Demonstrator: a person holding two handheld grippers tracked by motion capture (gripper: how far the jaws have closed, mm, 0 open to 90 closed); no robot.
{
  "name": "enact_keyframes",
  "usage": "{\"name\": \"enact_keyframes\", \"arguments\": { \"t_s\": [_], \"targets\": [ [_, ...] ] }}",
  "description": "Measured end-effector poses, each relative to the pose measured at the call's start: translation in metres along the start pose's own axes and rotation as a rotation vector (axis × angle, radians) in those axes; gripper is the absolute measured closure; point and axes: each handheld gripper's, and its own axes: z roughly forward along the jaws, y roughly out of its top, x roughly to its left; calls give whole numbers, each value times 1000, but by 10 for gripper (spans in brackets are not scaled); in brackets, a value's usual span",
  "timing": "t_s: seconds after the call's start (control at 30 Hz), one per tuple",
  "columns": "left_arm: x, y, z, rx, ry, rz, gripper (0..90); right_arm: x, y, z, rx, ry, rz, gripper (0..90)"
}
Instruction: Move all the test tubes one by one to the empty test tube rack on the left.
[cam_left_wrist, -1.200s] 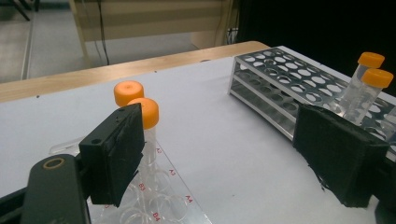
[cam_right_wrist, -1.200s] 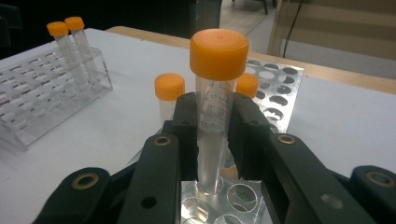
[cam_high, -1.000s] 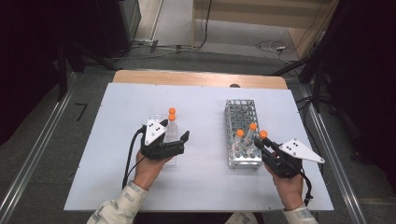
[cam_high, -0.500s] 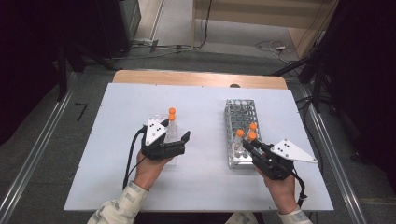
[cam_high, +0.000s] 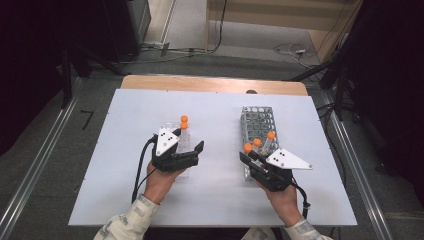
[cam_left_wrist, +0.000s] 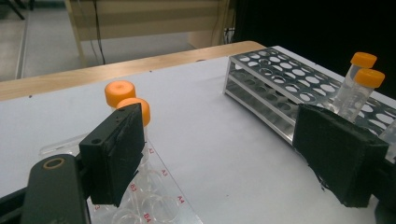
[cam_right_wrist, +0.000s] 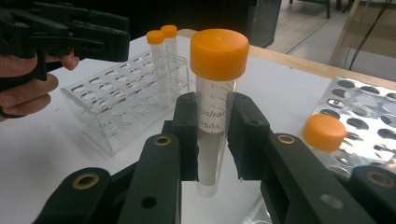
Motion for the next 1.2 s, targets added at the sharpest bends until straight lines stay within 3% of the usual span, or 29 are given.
{"name": "enact_keyframes", "arguments": {
  "t_s": [0.2,0.77,0.97,1.2],
  "targets": [
    [-3,1,-1,-3,-31,-9,173,8,-1,16,23,21,-12,711],
    [-21,3,-3,-10,-125,18,169,26,-3,62,88,65,-43,711],
    [-30,1,-1,-5,-170,42,259,34,-2,68,92,84,-52,711],
    [-33,-2,0,-3,-206,60,482,45,0,73,93,113,-64,711]
  ]
}}
